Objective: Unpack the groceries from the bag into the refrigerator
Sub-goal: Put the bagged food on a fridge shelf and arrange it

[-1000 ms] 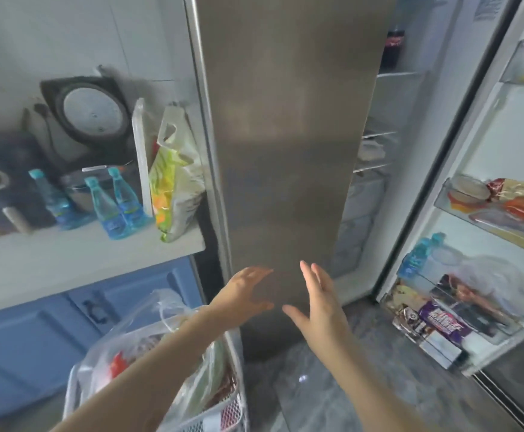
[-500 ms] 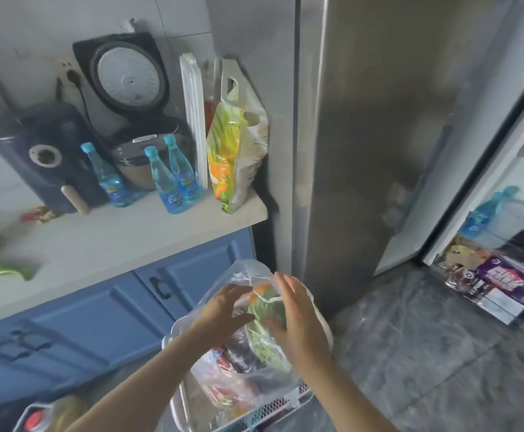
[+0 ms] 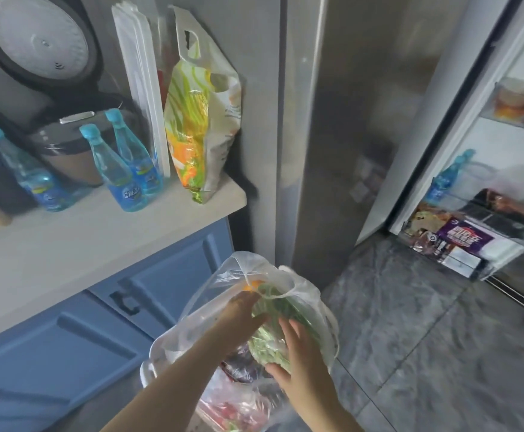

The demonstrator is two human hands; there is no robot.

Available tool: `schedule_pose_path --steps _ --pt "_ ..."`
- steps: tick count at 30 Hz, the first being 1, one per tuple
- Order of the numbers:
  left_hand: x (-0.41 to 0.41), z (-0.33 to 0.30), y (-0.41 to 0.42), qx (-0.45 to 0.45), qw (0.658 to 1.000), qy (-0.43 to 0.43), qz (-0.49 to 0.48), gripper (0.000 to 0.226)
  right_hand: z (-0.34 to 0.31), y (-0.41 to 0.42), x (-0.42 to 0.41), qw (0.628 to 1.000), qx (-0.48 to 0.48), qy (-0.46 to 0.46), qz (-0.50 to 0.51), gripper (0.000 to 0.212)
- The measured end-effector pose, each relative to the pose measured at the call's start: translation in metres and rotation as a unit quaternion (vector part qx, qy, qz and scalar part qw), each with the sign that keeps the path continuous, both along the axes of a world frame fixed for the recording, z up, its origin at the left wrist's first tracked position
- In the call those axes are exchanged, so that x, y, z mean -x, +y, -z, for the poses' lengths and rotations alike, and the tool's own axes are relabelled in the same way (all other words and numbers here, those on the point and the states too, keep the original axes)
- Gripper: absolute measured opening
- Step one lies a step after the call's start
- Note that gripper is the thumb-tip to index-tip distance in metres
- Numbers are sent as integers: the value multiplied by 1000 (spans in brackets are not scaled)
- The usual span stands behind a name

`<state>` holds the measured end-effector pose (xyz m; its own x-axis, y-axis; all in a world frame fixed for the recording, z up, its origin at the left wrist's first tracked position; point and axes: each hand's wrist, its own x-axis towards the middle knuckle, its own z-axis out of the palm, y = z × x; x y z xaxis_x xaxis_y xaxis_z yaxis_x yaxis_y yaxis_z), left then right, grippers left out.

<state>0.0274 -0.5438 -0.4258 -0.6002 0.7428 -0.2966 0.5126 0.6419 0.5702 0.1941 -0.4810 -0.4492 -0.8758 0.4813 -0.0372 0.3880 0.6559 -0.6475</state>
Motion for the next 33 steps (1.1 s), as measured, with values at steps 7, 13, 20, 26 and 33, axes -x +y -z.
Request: schedule_pose_path --steps 7,13,20,26,33 --pt "13 26 42 20 993 -48 -103 50 8 11 -7 999 4 -40 6 86" --pt "3 15 -4 2 981 -102 -167 55 17 4 3 997 -35 -68 12 110" --pt "-9 21 -76 -12 991 -78 -108 69 4 -11 23 986 -75 -146 -27 123" --pt "-7 21 -88 83 992 -53 75 116 8 7 -2 988 -32 -151 -9 131" --pt "-18 35 -82 108 987 85 82 134 18 10 -19 991 26 -133 -10 131"
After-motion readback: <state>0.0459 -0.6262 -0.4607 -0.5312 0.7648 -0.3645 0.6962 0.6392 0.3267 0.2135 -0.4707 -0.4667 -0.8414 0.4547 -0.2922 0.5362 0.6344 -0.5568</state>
